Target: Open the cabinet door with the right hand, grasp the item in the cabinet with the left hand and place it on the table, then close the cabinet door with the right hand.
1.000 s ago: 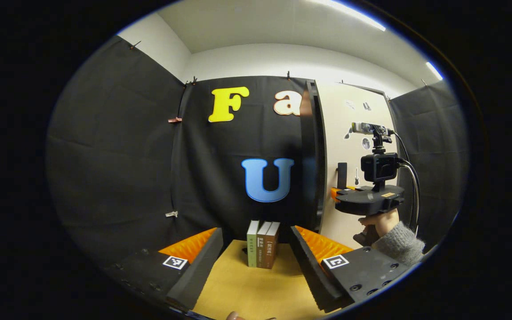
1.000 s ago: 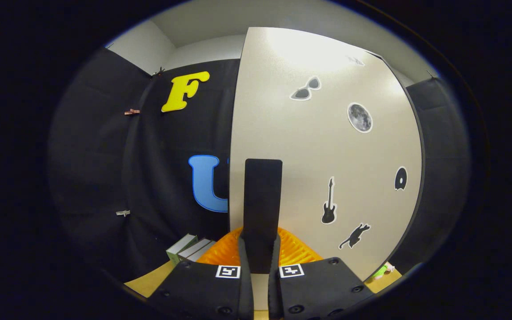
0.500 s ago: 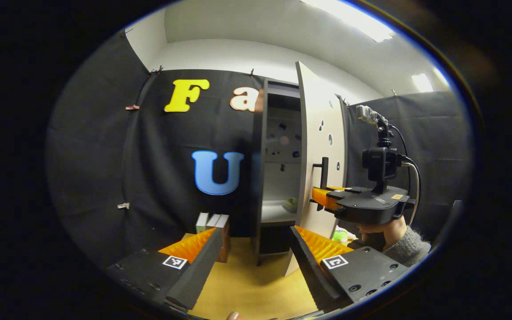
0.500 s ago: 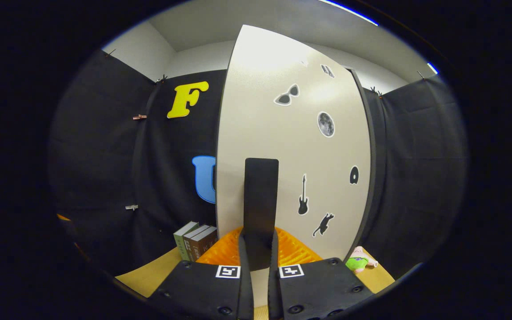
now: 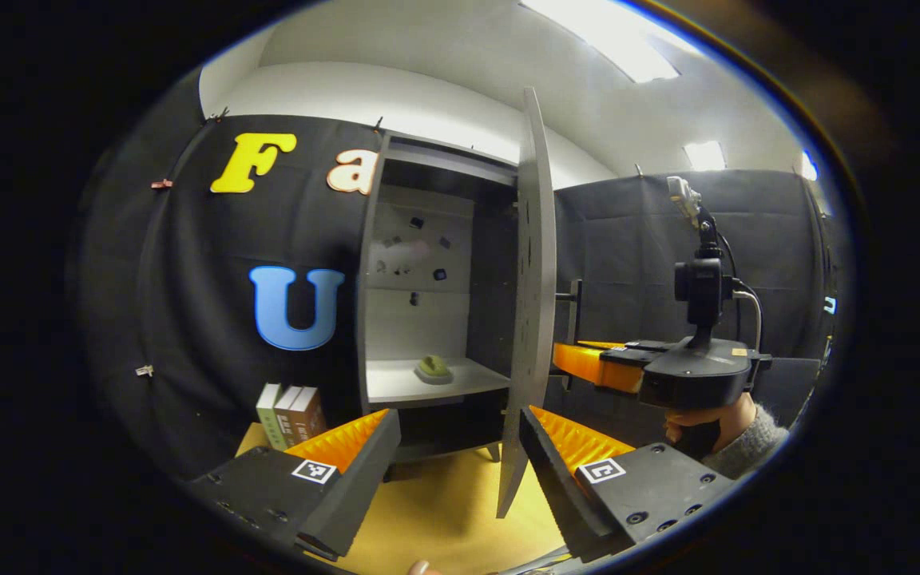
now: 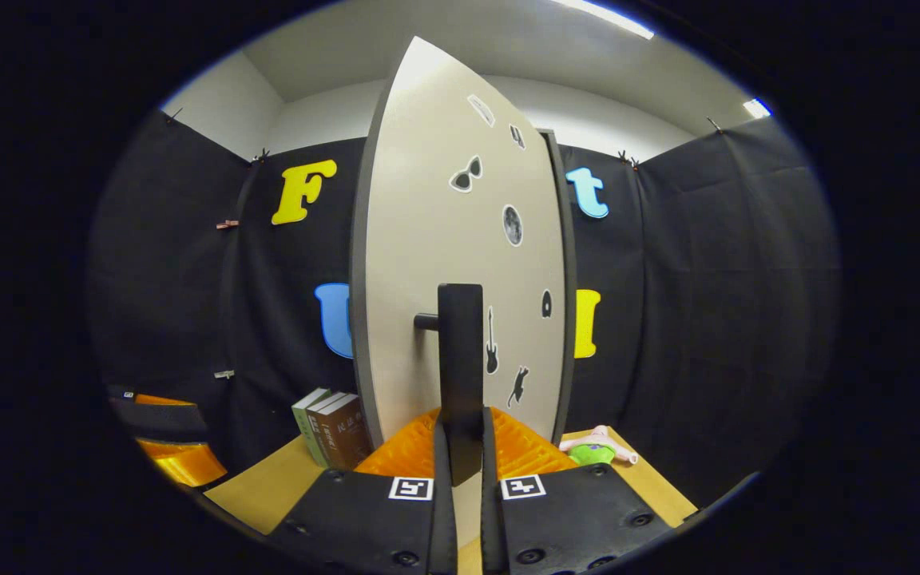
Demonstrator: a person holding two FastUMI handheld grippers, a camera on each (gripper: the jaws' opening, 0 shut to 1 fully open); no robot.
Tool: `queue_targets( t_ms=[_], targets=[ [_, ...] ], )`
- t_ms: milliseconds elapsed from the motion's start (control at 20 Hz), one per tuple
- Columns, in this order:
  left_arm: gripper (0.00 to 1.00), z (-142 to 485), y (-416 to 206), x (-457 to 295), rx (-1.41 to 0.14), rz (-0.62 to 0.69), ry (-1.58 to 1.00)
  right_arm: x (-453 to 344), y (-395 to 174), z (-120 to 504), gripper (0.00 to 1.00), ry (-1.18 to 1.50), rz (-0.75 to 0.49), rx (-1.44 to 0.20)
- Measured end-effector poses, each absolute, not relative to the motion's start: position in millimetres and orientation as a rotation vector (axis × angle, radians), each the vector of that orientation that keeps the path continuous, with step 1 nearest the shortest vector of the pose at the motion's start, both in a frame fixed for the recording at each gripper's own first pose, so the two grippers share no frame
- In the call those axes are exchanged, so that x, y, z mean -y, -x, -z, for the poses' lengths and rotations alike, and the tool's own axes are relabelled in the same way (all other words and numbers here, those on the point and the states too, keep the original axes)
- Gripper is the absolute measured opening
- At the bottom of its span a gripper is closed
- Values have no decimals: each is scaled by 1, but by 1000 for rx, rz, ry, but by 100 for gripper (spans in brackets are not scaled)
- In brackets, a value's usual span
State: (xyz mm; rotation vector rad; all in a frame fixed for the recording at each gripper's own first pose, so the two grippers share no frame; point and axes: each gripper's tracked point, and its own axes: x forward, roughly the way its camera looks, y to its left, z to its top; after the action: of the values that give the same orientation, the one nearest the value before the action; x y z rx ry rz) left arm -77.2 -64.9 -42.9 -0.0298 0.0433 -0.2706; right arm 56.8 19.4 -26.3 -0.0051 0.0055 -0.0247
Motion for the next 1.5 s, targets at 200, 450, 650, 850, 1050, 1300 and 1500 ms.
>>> queue_targets(
  t_ms=[200,450,650,850,1050,1300,1500],
  targets=[
    [94,47,54,106,-56,335,39,11,-48,25,15,23,92,-1],
    [94,41,18,151,-40,371,18,58,-40,26,14,-15,92,-18],
    [94,42,-12,178,-36,363,18,87,-38,26,14,17,79,-19],
    [94,41,-50,179,-17,288,4,107,-38,26,9,54,36,-5],
    [94,46,-87,170,-8,175,-63,126,-36,26,10,-14,-32,8],
    [94,49,-121,176,-21,138,-63,133,-38,26,10,-21,-100,9],
    [92,41,-150,172,-16,123,-89,140,-21,34,10,-48,-162,-3]
  ],
)
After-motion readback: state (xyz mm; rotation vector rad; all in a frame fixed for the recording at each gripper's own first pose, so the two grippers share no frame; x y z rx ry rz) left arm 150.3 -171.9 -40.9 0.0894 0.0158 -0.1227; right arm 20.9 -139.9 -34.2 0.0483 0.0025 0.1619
